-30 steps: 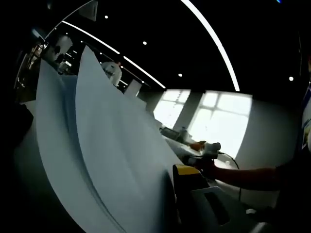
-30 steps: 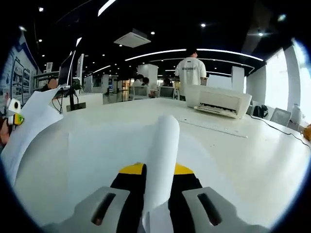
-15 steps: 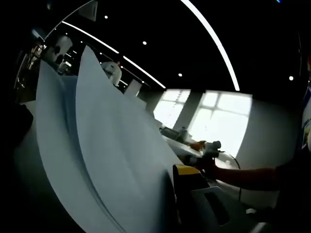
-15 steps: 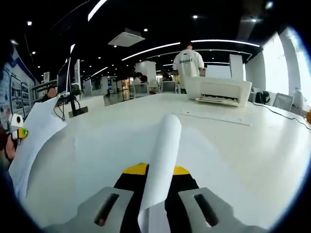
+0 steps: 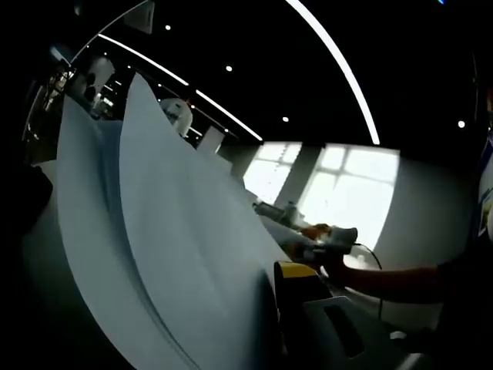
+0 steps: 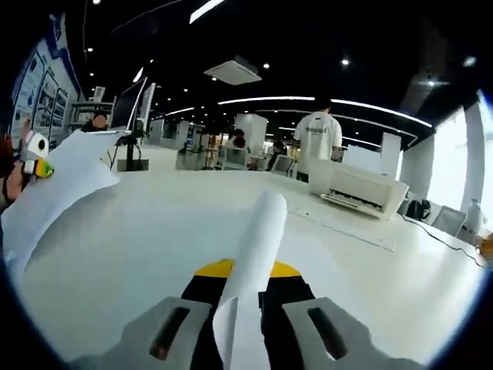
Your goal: Organize the stack of printing papers by aligning and flattening the scattered papers on the table
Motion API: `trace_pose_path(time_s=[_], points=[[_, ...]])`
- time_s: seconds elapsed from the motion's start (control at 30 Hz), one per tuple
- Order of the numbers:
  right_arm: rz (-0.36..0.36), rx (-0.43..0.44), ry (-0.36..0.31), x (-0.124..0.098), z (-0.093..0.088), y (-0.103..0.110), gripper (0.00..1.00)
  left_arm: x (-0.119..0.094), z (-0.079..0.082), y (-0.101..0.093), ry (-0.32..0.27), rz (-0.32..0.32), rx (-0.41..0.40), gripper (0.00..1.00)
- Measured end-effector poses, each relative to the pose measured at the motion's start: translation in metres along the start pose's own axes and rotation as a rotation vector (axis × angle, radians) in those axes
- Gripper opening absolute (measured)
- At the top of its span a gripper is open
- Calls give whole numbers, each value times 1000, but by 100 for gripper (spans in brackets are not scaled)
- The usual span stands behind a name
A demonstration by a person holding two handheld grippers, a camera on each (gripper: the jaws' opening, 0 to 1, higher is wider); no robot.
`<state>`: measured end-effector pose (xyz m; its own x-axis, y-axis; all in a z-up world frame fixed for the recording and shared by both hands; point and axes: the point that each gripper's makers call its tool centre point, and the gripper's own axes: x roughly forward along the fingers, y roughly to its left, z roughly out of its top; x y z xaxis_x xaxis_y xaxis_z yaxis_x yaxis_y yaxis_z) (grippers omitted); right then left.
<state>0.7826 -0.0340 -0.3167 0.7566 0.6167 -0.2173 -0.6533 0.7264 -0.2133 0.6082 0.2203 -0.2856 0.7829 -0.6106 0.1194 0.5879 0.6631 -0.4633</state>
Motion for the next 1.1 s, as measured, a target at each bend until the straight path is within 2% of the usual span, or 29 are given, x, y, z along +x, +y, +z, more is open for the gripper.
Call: trace_pose_path(time_s=[0.2, 0.33, 0.5, 0.67, 0.83, 0.9, 1.1], points=[[38, 31, 41, 4, -7, 8, 11, 0, 0, -1, 0, 0, 0, 14], [49, 116, 73, 7, -13, 4, 16, 0, 0, -2, 0, 0, 2, 14], [55, 170, 91, 6, -16, 4, 14, 2, -4, -8, 5, 2, 3, 14], [72, 198, 73, 3, -12, 4, 11, 2, -4, -10, 2, 0, 4, 15], [94, 262, 49, -1, -5, 4, 14, 2, -5, -11, 10, -2, 1, 15], [116, 299, 69, -2, -4, 6, 17, 2, -5, -12, 9, -1, 3, 15], [128, 319, 99, -6, -3, 12, 17, 1, -4, -12, 4, 0, 7, 15]])
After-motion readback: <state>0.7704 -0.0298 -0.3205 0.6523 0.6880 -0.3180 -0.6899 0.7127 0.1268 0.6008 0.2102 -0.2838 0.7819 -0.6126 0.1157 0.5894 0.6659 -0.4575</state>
